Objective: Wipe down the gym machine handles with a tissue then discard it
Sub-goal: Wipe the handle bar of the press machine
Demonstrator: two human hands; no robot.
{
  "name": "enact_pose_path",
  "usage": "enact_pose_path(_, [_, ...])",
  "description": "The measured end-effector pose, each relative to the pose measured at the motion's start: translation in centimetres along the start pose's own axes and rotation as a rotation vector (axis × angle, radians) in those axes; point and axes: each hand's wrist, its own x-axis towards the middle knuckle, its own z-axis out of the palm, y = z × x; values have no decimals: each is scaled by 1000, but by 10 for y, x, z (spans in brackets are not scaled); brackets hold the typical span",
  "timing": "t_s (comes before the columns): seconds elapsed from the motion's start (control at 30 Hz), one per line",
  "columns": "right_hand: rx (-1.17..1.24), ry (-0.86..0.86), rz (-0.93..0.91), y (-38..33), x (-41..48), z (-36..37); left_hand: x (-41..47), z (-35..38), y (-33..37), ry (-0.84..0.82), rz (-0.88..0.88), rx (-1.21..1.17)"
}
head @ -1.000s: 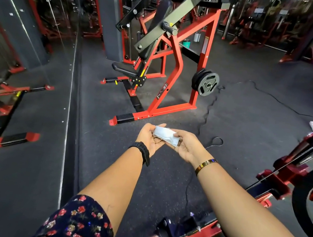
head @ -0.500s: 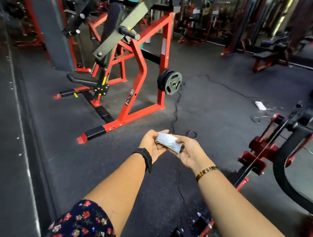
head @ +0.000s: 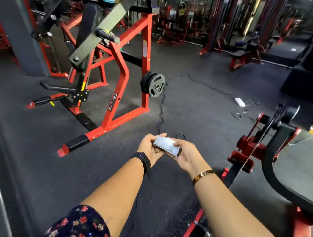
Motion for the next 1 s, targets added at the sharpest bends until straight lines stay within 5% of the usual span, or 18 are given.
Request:
enact_pose_path(0.63, [182,322,-220,-3,52,-19,91,32,-11,-242,-247,74])
enact_pose_path(1.0, [113,282,-230,-5,119,100,164,-23,99,-263,-213,57])
